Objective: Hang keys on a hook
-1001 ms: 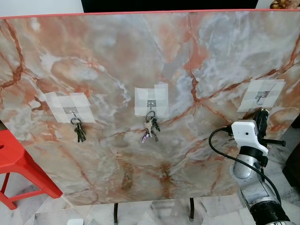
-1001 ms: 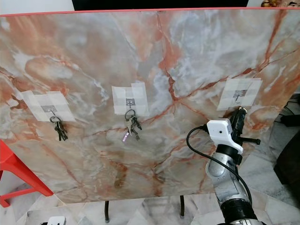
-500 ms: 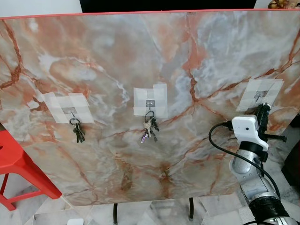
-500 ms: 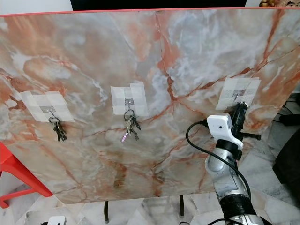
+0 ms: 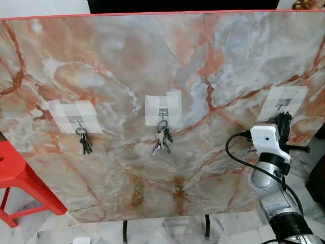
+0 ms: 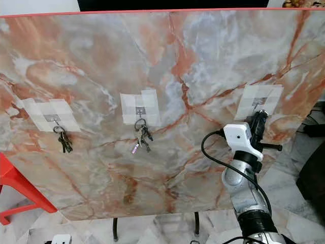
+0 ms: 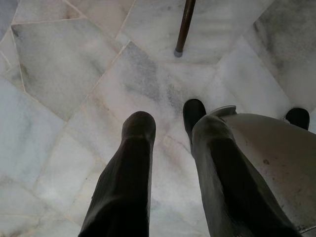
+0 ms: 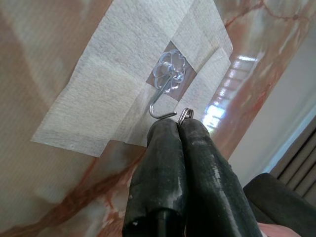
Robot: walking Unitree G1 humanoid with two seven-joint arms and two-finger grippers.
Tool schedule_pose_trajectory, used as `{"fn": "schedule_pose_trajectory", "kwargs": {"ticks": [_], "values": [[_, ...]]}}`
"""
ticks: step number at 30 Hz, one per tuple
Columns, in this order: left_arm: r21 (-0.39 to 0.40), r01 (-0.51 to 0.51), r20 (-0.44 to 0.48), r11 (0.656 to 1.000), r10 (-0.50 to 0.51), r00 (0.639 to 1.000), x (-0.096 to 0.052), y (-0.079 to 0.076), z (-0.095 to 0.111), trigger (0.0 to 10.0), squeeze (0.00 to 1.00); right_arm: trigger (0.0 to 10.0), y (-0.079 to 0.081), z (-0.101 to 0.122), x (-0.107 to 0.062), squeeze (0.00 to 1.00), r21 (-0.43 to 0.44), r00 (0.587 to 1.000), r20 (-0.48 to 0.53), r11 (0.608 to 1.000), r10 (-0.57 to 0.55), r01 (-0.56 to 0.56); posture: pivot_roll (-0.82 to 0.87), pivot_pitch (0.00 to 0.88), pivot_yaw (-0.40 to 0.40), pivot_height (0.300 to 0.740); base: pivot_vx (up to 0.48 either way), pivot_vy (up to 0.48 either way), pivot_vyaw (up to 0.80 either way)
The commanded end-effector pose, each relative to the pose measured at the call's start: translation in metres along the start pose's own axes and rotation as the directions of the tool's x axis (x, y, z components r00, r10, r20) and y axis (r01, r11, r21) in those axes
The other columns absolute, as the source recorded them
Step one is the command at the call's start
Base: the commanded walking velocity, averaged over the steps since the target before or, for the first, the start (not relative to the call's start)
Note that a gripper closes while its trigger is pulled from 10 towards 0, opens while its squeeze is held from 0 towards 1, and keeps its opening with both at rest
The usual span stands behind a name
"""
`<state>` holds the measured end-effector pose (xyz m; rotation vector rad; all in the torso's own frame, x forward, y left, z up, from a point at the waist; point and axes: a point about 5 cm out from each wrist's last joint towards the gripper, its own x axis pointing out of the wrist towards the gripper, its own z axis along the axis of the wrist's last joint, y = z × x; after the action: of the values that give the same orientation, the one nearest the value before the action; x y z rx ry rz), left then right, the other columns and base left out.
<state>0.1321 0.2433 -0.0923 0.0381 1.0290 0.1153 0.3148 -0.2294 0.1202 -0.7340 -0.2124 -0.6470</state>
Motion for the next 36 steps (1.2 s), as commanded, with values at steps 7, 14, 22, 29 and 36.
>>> {"fn": "schedule_pose_trajectory", "kwargs": {"ticks": [7, 14, 22, 29, 36], "values": [[0.013, 0.005, -0.014, 1.000, -0.005, 1.000, -0.0004, 0.0008, -0.0022, 10.0, 0.00, 10.0, 0.0022, 0.0085, 0.0059, 0.00, -0.013, 0.999, 0.024, 1.000, 0.023, -0.023, -0.13, 0.000, -0.007, 0.740, 0.000, 0.000, 0.00], [0.014, 0.005, -0.015, 1.000, -0.005, 1.000, -0.0005, 0.0011, -0.0023, 10.0, 0.00, 10.0, 0.0037, 0.0110, 0.0042, 0.00, -0.035, 0.998, 0.048, 0.999, 0.041, -0.040, -0.13, 0.000, -0.006, 0.740, 0.000, 0.000, 0.00], [0.016, 0.008, -0.015, 1.000, -0.007, 1.000, -0.0005, 0.0010, -0.0022, 10.0, 0.00, 10.0, -0.0001, 0.0118, 0.0029, 0.00, -0.054, 0.998, 0.057, 0.998, 0.013, -0.010, -0.13, 0.000, -0.007, 0.740, 0.000, 0.000, 0.00], [0.018, 0.009, -0.015, 1.000, -0.009, 1.000, -0.0004, 0.0010, -0.0019, 10.0, 0.00, 10.0, 0.0007, 0.0089, 0.0009, 0.00, -0.063, 0.999, 0.045, 0.998, 0.030, -0.027, -0.13, 0.000, -0.007, 0.740, 0.000, 0.000, 0.00], [0.017, 0.009, -0.014, 1.000, -0.009, 1.000, -0.0004, 0.0009, -0.0017, 10.0, 0.00, 10.0, 0.0045, 0.0083, 0.0013, 0.00, -0.069, 0.998, 0.029, 0.996, 0.062, -0.060, -0.12, 0.000, -0.007, 0.740, 0.000, 0.000, 0.00]]}}
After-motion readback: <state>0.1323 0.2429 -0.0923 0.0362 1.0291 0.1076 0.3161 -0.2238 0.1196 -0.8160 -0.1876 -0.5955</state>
